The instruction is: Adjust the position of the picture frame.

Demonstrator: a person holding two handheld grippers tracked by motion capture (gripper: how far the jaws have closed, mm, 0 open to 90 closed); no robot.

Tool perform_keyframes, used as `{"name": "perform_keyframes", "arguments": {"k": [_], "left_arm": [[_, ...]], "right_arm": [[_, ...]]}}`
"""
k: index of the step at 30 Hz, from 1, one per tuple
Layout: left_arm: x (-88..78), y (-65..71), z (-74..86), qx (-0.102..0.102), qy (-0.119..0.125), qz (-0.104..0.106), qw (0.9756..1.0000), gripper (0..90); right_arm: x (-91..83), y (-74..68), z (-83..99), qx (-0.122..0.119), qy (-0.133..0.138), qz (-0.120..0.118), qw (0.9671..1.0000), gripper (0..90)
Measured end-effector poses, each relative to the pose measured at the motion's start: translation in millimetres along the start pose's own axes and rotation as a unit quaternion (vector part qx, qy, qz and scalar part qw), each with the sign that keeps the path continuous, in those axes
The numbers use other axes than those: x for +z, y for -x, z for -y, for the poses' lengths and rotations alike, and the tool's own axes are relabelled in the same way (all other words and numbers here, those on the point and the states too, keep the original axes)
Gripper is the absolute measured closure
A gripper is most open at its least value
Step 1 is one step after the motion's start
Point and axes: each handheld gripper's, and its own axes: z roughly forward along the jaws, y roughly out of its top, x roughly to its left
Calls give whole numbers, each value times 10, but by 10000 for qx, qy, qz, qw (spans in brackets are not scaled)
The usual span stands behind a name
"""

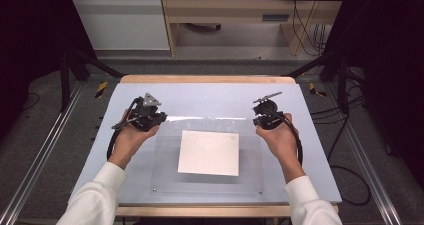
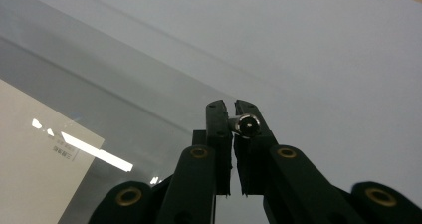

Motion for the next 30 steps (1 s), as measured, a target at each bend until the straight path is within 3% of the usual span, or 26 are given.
{"name": "perform_keyframes", "arguments": {"k": [14, 27, 30], "left_arm": [[308, -28, 194, -129, -190, 63, 9997, 842], [567, -66, 287, -375, -422, 210, 9982, 845], [607, -61, 301, -484, -378, 200, 9979, 845]], "right_arm": [[330, 24, 18, -96, -266, -46, 9996, 858], [591, 98, 125, 118, -309, -193, 9993, 857], [621, 103, 141, 118, -308, -207, 9992, 857]]}}
